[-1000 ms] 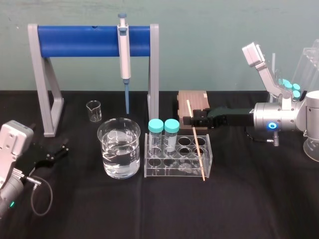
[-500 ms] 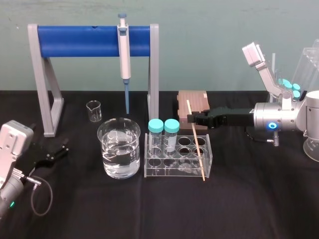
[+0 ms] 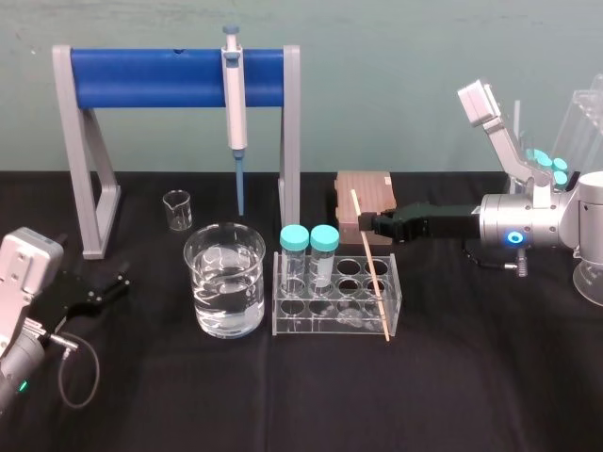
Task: Hold the thermometer with one hand and immerse one end into the beaker, then reinsert it into the test tube rack.
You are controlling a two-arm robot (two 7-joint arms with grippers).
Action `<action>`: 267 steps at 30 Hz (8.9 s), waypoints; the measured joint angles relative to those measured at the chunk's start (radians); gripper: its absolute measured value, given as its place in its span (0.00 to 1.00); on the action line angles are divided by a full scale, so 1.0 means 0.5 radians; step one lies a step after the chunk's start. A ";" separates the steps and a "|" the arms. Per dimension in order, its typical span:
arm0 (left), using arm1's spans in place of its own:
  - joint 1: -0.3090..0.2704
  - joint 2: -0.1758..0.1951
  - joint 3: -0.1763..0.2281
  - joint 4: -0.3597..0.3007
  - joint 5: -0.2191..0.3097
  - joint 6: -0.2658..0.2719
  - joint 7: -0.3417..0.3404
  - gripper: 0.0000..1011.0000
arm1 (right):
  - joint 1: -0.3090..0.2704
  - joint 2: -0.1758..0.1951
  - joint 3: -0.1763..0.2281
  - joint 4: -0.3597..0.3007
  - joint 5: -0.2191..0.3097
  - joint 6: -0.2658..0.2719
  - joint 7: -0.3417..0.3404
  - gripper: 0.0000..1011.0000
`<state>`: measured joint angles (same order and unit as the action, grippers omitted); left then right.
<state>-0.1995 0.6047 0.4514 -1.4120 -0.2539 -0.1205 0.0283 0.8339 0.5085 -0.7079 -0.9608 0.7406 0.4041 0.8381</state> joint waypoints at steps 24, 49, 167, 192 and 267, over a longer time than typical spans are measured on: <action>0.000 0.000 0.000 0.000 0.000 0.000 0.000 0.99 | -0.214 0.141 0.218 -0.340 0.215 -0.154 -0.117 0.03; 0.000 0.000 0.000 0.000 0.000 0.000 0.000 0.99 | -0.299 0.305 0.406 -0.875 0.335 -0.588 -0.056 0.03; 0.000 0.000 0.000 0.000 0.000 0.000 0.000 0.99 | -0.046 -0.698 0.171 0.237 -0.322 -0.932 0.072 0.03; 0.000 0.000 0.000 0.000 0.000 0.000 0.000 0.99 | -0.046 -0.695 0.169 0.230 -0.321 -0.939 0.071 0.03; 0.000 0.000 0.000 0.000 0.000 0.000 0.000 0.99 | -0.046 -0.695 0.169 0.229 -0.318 -0.941 0.069 0.03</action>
<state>-0.1995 0.6047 0.4514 -1.4120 -0.2539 -0.1206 0.0283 0.8107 0.1610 -0.6234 -0.8465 0.5814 -0.0666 0.8724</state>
